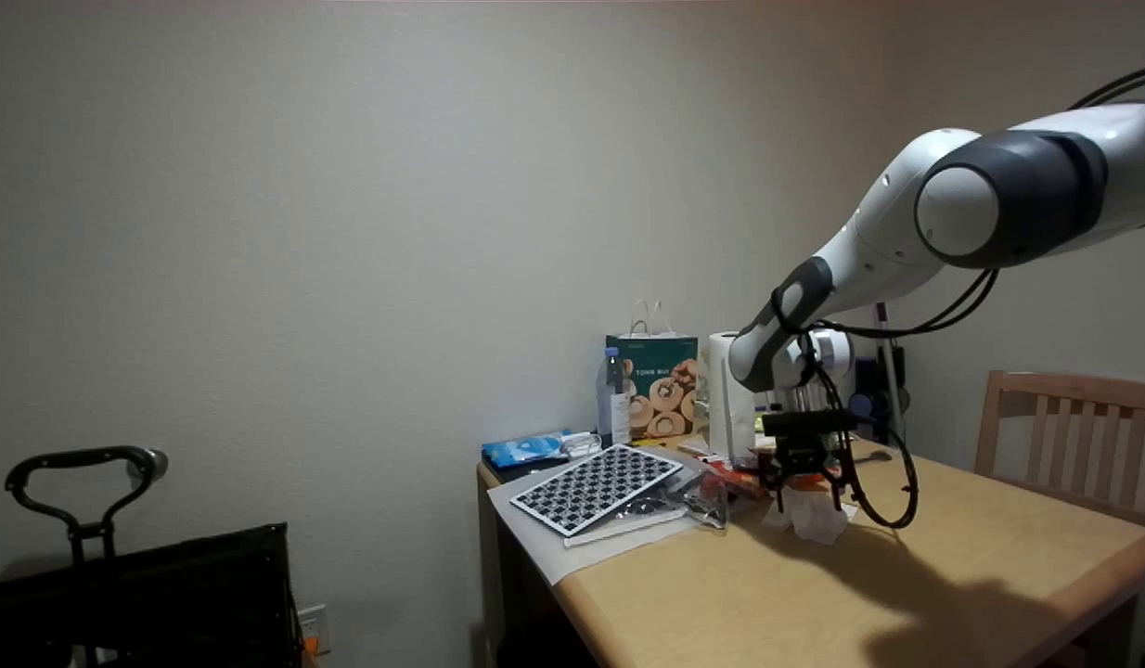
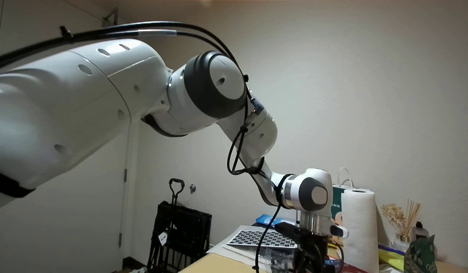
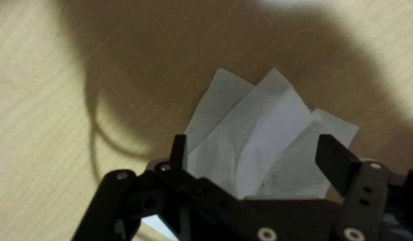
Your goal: Pick up the napkin and throw it on the floor
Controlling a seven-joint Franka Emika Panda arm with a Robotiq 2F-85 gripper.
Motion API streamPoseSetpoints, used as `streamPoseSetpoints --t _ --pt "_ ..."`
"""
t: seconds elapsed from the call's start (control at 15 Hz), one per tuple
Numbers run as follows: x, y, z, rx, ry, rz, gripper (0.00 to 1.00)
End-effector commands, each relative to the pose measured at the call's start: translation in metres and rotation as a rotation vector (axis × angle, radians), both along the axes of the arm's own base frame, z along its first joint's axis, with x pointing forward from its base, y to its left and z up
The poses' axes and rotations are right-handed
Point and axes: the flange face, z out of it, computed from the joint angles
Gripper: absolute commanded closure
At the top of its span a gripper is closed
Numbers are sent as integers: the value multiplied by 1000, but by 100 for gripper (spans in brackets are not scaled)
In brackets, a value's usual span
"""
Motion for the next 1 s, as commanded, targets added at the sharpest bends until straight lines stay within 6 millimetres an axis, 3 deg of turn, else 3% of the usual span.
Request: streamPoseSetpoints --t 0.0,0.33,0.67,0.93 --pt "4 -8 -13 21 6 -26 33" --pt "10 -9 -19 11 7 -20 66" --pt "11 1 -4 32 -19 17 99" --pt "12 27 22 67 -63 91 100"
